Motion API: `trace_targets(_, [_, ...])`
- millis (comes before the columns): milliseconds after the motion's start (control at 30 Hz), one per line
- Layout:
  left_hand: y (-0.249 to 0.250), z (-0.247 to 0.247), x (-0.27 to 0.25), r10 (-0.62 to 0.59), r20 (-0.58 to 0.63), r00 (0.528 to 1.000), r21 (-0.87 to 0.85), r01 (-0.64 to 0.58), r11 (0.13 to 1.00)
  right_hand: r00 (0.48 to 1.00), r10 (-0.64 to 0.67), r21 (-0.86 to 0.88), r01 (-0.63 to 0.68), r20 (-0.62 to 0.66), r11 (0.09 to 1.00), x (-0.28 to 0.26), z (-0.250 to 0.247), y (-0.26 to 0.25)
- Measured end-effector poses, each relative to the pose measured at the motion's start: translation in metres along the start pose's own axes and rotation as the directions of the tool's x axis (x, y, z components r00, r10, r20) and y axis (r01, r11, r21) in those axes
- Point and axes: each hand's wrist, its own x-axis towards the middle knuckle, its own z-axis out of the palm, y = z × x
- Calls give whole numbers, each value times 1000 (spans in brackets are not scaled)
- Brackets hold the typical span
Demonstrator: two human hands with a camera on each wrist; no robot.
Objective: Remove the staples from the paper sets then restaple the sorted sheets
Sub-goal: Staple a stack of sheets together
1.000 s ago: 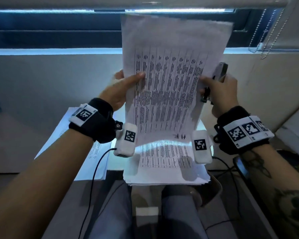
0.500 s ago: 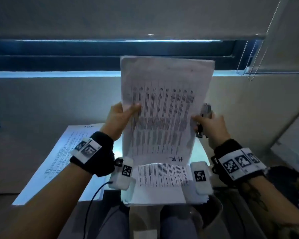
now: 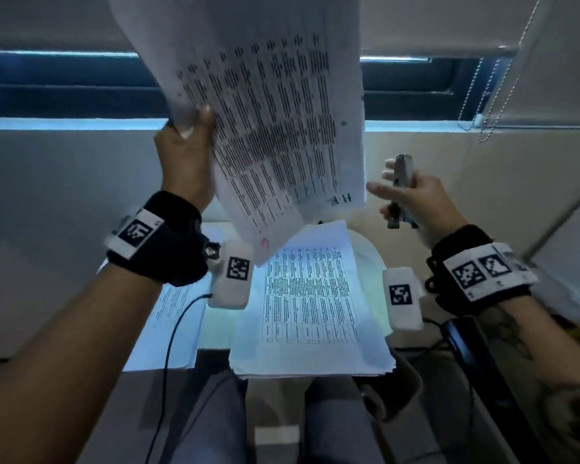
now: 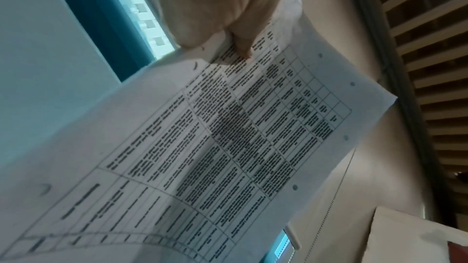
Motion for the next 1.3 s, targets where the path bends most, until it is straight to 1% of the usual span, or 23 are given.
trace_targets(100, [-16,-6,-22,-109,14,994,-25,109,994,994,36,-12,-35,100,999,-7,13,20])
trace_targets(167, [-33,-16,-43,-224,-1,975,-28,224,974,987,83,-3,-83,136,997,-11,17,39])
trace_targets(233, [-50,-25,-68,-380,-43,924,-47,378,925,981,169,34,-173,97,984,-15,14,60])
trace_targets(300, [-62,-27,-91,-485,-57,873,-126,475,871,963,264,86,-268,50,960,-19,7,81])
trace_targets(433, [-79,-29,-112,-591,-123,797,-228,557,799,907,419,177,-407,-37,896,-23,-3,107])
trace_targets(533, [-83,-32,-111,-633,-199,748,-206,600,773,849,521,185,-500,-87,846,-25,-6,114])
trace_targets(600, [-81,-35,-108,-668,-247,702,-233,626,745,808,586,236,-557,-71,796,-26,-5,112])
trace_targets(633, [-81,-37,-105,-692,-233,683,-286,632,720,791,611,280,-578,-40,767,-27,-2,110])
trace_targets(667, [-82,-40,-103,-709,-201,676,-347,628,697,783,621,331,-585,-4,740,-27,2,106])
trace_targets(733, [-87,-43,-99,-722,-155,674,-425,615,664,799,599,408,-564,51,718,-25,10,95])
trace_targets(800, [-92,-46,-98,-743,-138,654,-460,622,633,851,525,418,-485,23,768,-20,19,85])
trace_targets(867, [-98,-48,-98,-768,-121,628,-443,659,608,908,411,322,-367,-79,873,-15,22,72])
trace_targets(933, [-99,-57,-99,-773,-161,613,-312,712,630,957,255,140,-236,-135,962,-10,18,54])
trace_targets(1000, [-93,-75,-97,-722,-251,645,-166,706,689,987,76,-84,-88,-143,993,-4,7,28])
trace_targets(1033, [-87,-83,-95,-672,-290,682,-71,685,725,991,-36,-247,3,-131,969,1,0,12])
trace_targets(1067, [-73,-88,-94,-578,-319,751,90,631,770,984,-151,-404,101,-93,909,5,-6,-5])
trace_targets(1100, [-58,-86,-89,-447,-319,836,299,536,789,967,-253,-518,197,-38,832,9,-11,-23])
trace_targets(1133, [-40,-78,-86,-282,-227,932,552,362,751,940,-340,-581,289,22,761,11,-14,-40])
trace_targets(1167, [-27,-65,-82,-137,-118,983,635,181,751,910,-406,-617,366,81,696,13,-16,-56])
trace_targets(1200, [-8,-43,-75,-52,-19,998,605,52,795,880,-452,-642,432,146,633,14,-15,-71])
trace_targets(1233, [2,-26,-66,-6,66,998,554,-32,832,854,-476,-664,481,210,572,13,-11,-86])
trace_targets(1267, [15,-2,-58,2,182,983,573,-108,812,829,-489,-679,524,270,514,11,-6,-98])
trace_targets(1300, [19,14,-48,-21,286,958,610,-165,775,805,-501,-686,559,317,465,9,0,-108])
